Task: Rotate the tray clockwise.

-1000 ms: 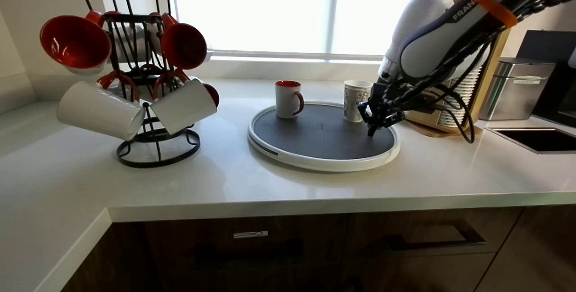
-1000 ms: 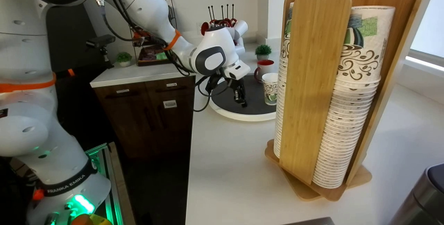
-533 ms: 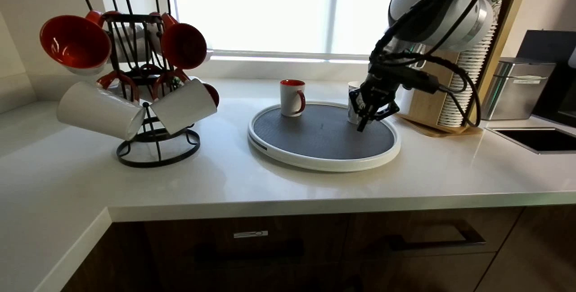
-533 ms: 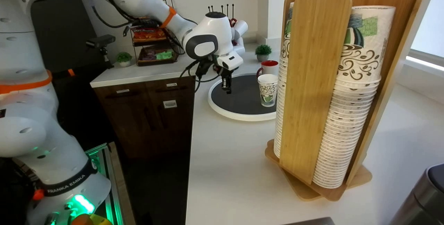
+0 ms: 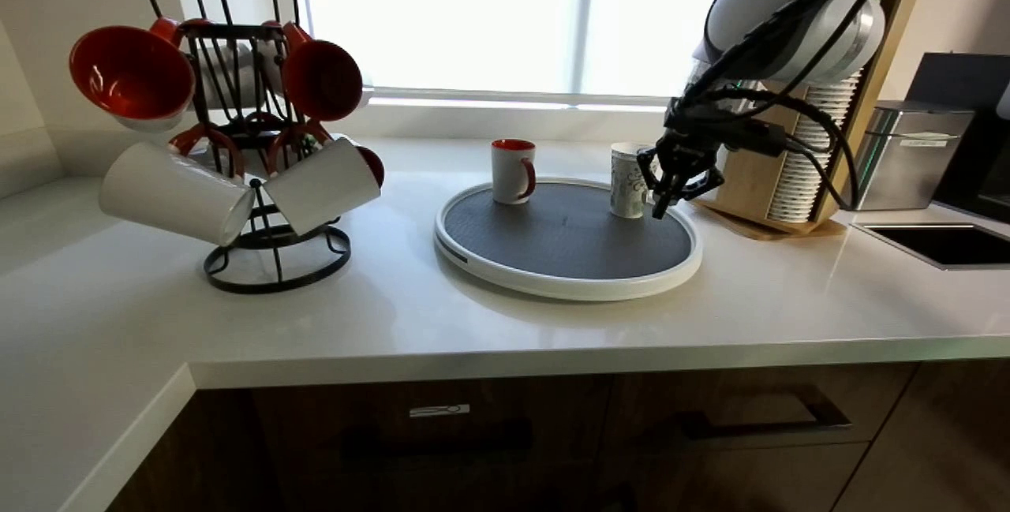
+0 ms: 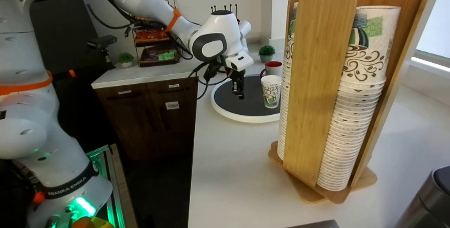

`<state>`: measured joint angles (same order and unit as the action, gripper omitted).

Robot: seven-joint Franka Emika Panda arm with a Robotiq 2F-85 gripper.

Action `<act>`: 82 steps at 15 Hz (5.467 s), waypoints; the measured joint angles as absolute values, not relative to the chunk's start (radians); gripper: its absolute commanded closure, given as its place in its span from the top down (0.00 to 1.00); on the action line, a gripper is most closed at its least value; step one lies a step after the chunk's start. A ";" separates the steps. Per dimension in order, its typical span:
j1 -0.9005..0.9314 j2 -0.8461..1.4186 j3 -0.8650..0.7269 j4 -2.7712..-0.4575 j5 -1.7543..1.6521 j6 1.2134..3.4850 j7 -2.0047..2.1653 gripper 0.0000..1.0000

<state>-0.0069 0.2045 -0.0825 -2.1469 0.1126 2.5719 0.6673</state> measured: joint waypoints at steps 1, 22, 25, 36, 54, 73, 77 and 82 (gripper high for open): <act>-0.004 0.217 -0.094 -2.149 0.079 2.611 0.693 0.00; 0.140 0.300 -0.229 -2.133 -0.163 2.589 0.985 0.00; 0.114 0.277 -0.156 -2.134 -0.067 2.509 0.937 0.00; 0.068 0.211 -0.036 -2.151 0.136 2.511 0.771 0.00; -0.157 0.144 -0.127 -2.194 0.273 2.528 0.165 0.01; -0.120 0.311 -0.110 -2.125 0.213 2.897 0.217 0.00; -0.134 0.342 -0.095 -2.103 0.260 2.900 0.217 0.00; -0.161 0.356 -0.093 -2.089 0.278 2.900 0.217 0.00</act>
